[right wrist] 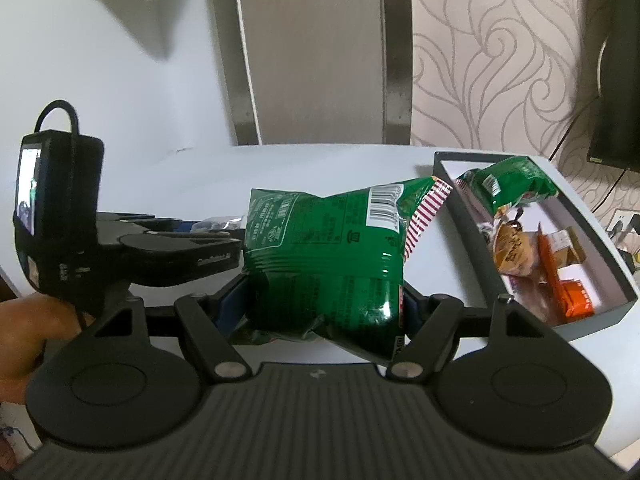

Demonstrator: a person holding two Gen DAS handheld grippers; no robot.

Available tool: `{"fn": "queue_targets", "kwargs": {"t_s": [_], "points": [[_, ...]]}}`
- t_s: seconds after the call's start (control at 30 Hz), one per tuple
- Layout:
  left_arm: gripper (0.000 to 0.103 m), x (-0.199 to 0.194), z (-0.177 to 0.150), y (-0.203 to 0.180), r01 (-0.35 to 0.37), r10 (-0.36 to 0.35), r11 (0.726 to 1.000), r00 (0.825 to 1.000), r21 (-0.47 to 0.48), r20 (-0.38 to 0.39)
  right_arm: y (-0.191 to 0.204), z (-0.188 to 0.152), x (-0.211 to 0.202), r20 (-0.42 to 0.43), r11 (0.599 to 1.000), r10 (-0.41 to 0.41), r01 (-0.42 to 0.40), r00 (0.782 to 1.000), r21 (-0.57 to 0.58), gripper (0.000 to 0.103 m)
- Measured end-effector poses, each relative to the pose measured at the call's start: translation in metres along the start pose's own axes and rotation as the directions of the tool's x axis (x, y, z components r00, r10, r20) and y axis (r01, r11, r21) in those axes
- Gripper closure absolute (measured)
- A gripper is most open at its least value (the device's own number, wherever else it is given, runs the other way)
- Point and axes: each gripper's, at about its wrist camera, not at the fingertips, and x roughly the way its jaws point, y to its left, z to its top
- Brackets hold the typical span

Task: Organize snacks
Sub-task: 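Lift the green bag with the right tool while the left tool lifts the clear nut bag, then carry the green bag and clear nut bag over the black box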

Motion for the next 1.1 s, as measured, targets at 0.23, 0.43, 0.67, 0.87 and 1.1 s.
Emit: {"fn": "queue_targets", "kwargs": {"t_s": [0.23,0.43,0.67,0.87,1.1], "points": [[0.068,0.005,0.010,-0.016,0.004,-0.004,1.000,1.000,0.013,0.017,-0.010,0.004,-0.008,0.014,1.000,-0.021,0.021,1.000,0.022,0.025],[0.068,0.010,0.017,-0.028,0.022,-0.023,0.999,1.000,0.024,0.020,-0.021,0.005,-0.013,0.025,0.998,-0.042,0.041,0.999,0.038,0.025],[0.068,0.016,0.027,-0.044,0.052,-0.053,0.998,0.998,0.047,0.026,-0.034,0.005,-0.019,0.036,0.996,-0.073,0.070,0.997,0.062,0.025],[0.068,0.023,0.040,-0.058,0.078,-0.081,0.995,0.996,0.063,0.036,-0.049,0.012,-0.021,0.046,0.992,-0.101,0.097,0.994,0.084,0.025],[0.068,0.032,0.052,-0.073,0.108,-0.111,0.991,0.993,0.080,0.041,-0.065,0.019,-0.021,0.059,0.986,-0.137,0.131,0.989,0.103,0.025]]}}
